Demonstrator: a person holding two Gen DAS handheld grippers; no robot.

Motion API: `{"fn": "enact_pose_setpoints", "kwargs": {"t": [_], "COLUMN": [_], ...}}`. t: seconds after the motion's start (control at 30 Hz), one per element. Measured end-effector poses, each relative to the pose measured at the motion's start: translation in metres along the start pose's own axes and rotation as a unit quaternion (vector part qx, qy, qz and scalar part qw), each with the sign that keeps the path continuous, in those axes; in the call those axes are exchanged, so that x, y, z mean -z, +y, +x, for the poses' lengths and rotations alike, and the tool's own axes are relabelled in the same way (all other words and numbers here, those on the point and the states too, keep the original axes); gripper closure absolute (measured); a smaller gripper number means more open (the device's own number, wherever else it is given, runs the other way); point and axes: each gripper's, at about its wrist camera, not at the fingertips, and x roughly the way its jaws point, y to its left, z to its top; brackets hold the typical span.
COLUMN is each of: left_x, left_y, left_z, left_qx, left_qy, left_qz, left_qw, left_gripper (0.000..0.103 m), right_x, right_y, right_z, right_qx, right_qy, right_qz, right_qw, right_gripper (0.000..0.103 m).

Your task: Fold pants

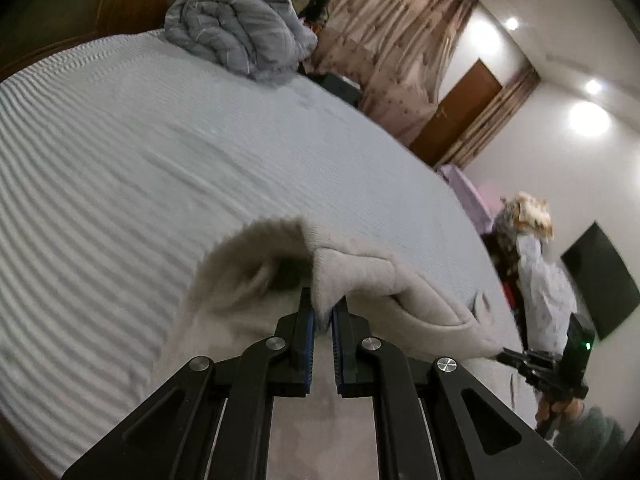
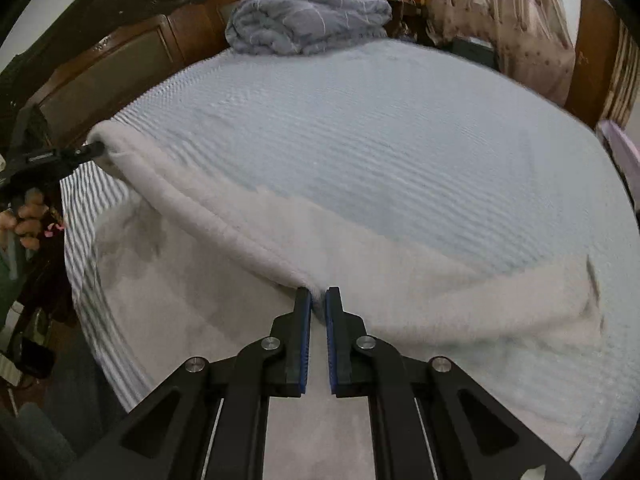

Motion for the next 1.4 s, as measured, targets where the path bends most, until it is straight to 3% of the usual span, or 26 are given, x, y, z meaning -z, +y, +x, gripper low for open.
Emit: {"fn": "enact_pose_setpoints", "kwargs": {"t": [0.03, 0.23, 0.33, 0.4, 0.47, 0.6, 0.67, 0.9, 1.07, 1.3, 1.4], "left_x": [0.012, 0.076, 0.083, 0.082, 0.088, 0.090, 0.093, 0.080, 0.076, 0.064, 0.064], "left_y": [0.000, 0.004, 0.005, 0.005, 0.004, 0.006, 0.012, 0.025, 0.033, 0.043, 0.046], "left_z": [-0.003, 0.002, 0.001, -0.001, -0.005, -0.009, -0.010, 0.012, 0.017, 0.023, 0.027], "left_qx": [-0.008, -0.063, -0.058, -0.050, -0.037, 0.006, 0.029, 0.052, 0.062, 0.058, 0.046], "left_qy": [0.005, 0.063, 0.073, 0.075, 0.076, 0.063, 0.057, 0.057, 0.049, 0.042, 0.044], "left_qz": [0.001, 0.013, -0.013, -0.035, -0.056, -0.100, -0.132, -0.217, -0.251, -0.271, -0.278], "left_qw": [1.0000, 0.9960, 0.9956, 0.9953, 0.9948, 0.9929, 0.9892, 0.9731, 0.9648, 0.9599, 0.9586], "left_gripper": [0.095, 0.094, 0.090, 0.077, 0.072, 0.058, 0.055, 0.051, 0.051, 0.051, 0.051], "right_x": [0.009, 0.067, 0.084, 0.090, 0.095, 0.104, 0.104, 0.085, 0.069, 0.043, 0.039], "right_y": [0.000, -0.005, -0.011, -0.013, -0.014, -0.011, -0.014, -0.013, -0.033, -0.054, -0.056], "right_z": [0.000, 0.014, 0.012, 0.011, 0.010, 0.010, 0.011, 0.025, 0.048, 0.078, 0.092], "right_qx": [0.000, -0.001, -0.024, -0.040, -0.047, -0.065, -0.075, -0.079, -0.084, -0.030, -0.009], "right_qy": [0.003, 0.032, 0.018, 0.007, -0.003, -0.012, -0.012, -0.013, -0.005, 0.024, 0.046], "right_qz": [0.006, 0.055, 0.113, 0.152, 0.178, 0.215, 0.232, 0.282, 0.353, 0.420, 0.424], "right_qw": [1.000, 0.998, 0.993, 0.988, 0.983, 0.974, 0.970, 0.956, 0.932, 0.907, 0.905], "right_gripper": [0.103, 0.100, 0.096, 0.084, 0.066, 0.066, 0.066, 0.057, 0.053, 0.053, 0.053]}}
